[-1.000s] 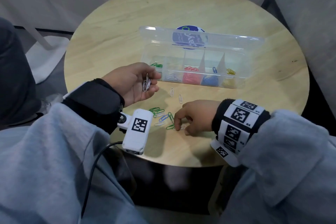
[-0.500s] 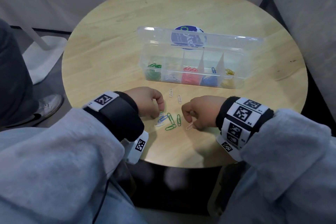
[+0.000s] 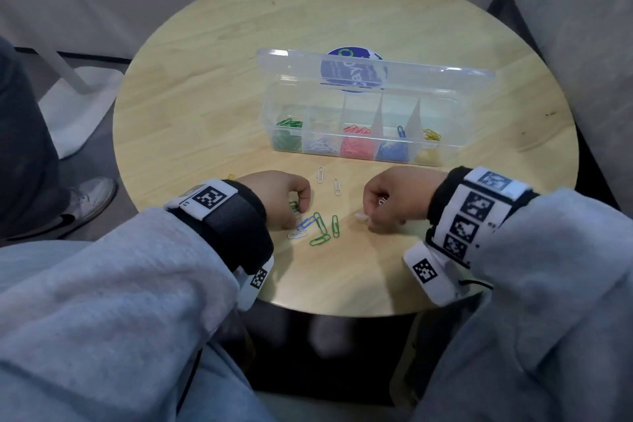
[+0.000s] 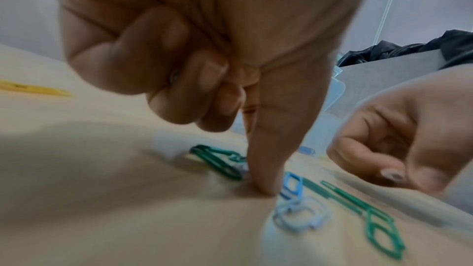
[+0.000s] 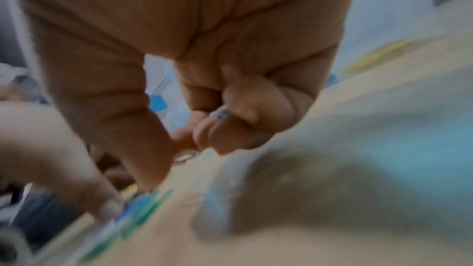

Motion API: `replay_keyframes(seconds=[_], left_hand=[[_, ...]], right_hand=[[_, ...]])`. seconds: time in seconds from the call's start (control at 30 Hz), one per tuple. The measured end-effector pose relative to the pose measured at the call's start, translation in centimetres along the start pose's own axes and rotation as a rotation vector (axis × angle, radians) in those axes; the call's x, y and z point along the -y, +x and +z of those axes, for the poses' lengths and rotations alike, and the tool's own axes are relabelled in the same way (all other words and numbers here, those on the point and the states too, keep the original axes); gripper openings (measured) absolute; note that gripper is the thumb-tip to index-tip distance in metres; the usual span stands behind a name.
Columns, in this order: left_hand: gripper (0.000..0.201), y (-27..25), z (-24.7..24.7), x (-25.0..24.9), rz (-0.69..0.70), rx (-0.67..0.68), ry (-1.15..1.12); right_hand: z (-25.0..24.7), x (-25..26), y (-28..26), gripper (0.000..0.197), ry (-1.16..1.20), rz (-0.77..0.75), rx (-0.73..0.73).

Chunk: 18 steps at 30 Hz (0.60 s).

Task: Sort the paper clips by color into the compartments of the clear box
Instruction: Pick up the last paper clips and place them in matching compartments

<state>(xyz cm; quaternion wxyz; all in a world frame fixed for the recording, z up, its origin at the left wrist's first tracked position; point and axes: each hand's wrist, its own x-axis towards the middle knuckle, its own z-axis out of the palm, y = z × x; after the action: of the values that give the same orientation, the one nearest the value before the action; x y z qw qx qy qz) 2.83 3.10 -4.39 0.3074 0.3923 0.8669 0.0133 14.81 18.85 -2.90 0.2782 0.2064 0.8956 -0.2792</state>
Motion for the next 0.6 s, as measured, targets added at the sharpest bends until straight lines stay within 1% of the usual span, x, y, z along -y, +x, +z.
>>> replay_keyframes(seconds=[0.07,0.13,0.2,0.23,0.33,0.4,0.53,0.6], left_hand=[[0.017,0.1,0.1,0.1,0.009,-0.007,-0.012],[0.02,0.2,0.1,0.1,0.021,-0.001,-0.022],[0.022,0.3,0.1,0.1,0.029,0.007,-0.022],[0.022,0.4,0.0,0.1,0.029,0.004,-0.024],[0.022,0.5,-0.1,0.4,0.015,-0.016,-0.045],[0.021,0.6,-0.2,0.5,0.006,-0.018,-0.042],[0.013,0.4,-0.3,0.2,0.005,-0.001,0.004],[0.015,0.4,-0.4,0.2,-0.008,0.003,0.009]], right_hand=[[-0.8,-0.6,0.1,0.019,0.186,-0.001,-0.033],[-1.0,-1.1,0.4,0.023,0.433,-0.007,-0.038],[-0.9,-1.3,0.6,0.024,0.655,-0.013,0.006],[-0.7,-1.3,0.7,0.024,0.724,-0.012,0.031],[-0.5,-1.1,0.9,0.027,0.861,-0.006,0.071],[-0.6,-0.9,1.0,0.031,0.922,0.015,0.062],[-0.3,-0.7,1.1,0.035,1.07,0.058,0.028],[-0.2,-0.6,1.1,0.034,1.138,0.061,0.024]])
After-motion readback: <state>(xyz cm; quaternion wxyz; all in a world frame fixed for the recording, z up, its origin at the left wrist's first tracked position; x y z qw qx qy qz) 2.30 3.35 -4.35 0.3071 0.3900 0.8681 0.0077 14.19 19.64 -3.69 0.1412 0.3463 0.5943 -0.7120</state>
